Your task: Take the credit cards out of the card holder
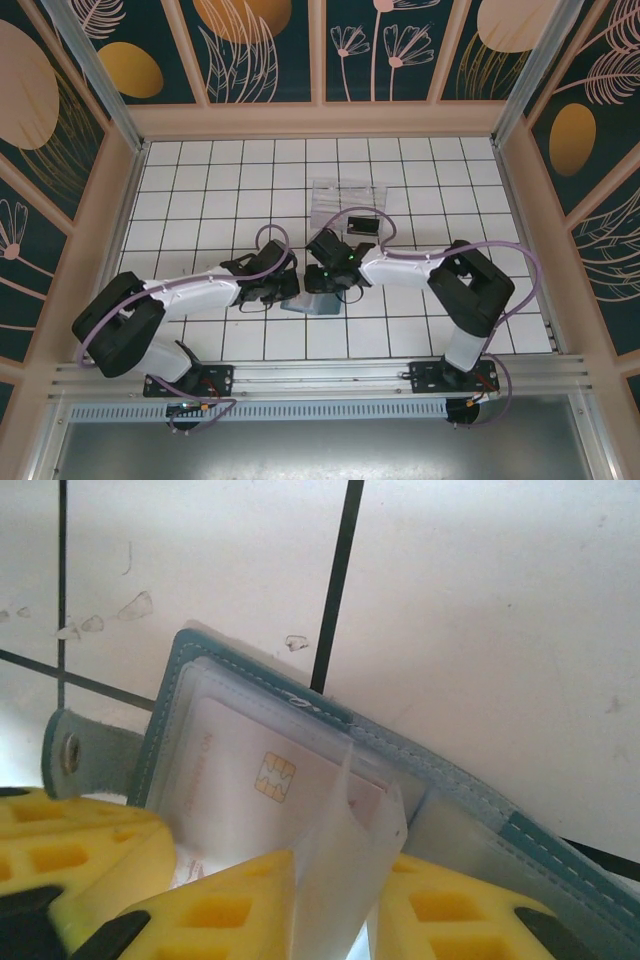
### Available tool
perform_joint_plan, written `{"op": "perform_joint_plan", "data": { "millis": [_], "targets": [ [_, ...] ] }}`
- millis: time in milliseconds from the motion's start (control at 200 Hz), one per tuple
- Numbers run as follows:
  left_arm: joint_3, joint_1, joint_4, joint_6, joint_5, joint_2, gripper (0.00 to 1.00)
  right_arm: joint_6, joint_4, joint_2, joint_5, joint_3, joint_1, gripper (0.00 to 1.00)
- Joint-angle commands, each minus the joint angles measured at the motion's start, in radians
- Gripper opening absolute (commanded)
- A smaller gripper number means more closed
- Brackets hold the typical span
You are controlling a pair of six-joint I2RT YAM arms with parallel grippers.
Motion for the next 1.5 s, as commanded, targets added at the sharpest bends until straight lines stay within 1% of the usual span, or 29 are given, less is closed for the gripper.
{"op": "perform_joint_plan", "data": {
  "millis": [0, 180, 375, 475, 585, 631, 931, 1076, 1351, 1496],
  "targets": [
    [0.026, 0.005, -0.035, -0.021, -0.005, 0.028, 0.1, 0.001, 0.113, -0.055, -0.049, -0.059, -0.004, 0.24],
    [0.038, 0.009, -0.044, -0.025, -0.008, 0.055, 0.1, -0.036, 0.256, -0.11, -0.077, -0.158, -0.007, 0.24],
    [0.052, 0.009, -0.059, -0.015, 0.004, 0.073, 0.1, -0.056, 0.366, -0.144, -0.117, -0.213, -0.011, 0.24],
    [0.069, 0.008, -0.072, 0.001, 0.014, 0.083, 0.1, -0.063, 0.385, -0.151, -0.129, -0.225, -0.013, 0.29],
    [0.093, 0.008, -0.1, 0.021, 0.018, 0.09, 0.1, -0.061, 0.362, -0.161, -0.108, -0.227, -0.013, 0.37],
    [0.1, 0.009, -0.107, 0.027, 0.017, 0.089, 0.1, -0.059, 0.348, -0.17, -0.092, -0.227, -0.013, 0.38],
    [0.159, 0.007, -0.153, 0.061, 0.045, 0.096, 0.1, -0.039, 0.179, -0.301, 0.105, -0.209, -0.027, 0.42],
    [0.195, 0.0, -0.172, 0.074, 0.06, 0.11, 0.11, -0.033, 0.119, -0.368, 0.178, -0.214, -0.055, 0.42],
    [0.283, -0.039, -0.171, 0.105, 0.12, 0.186, 0.11, -0.022, 0.083, -0.489, 0.226, -0.261, -0.109, 0.43],
    [0.35, -0.073, -0.151, 0.134, 0.205, 0.238, 0.11, 0.004, 0.087, -0.534, 0.221, -0.29, -0.126, 0.44]
  ]
}}
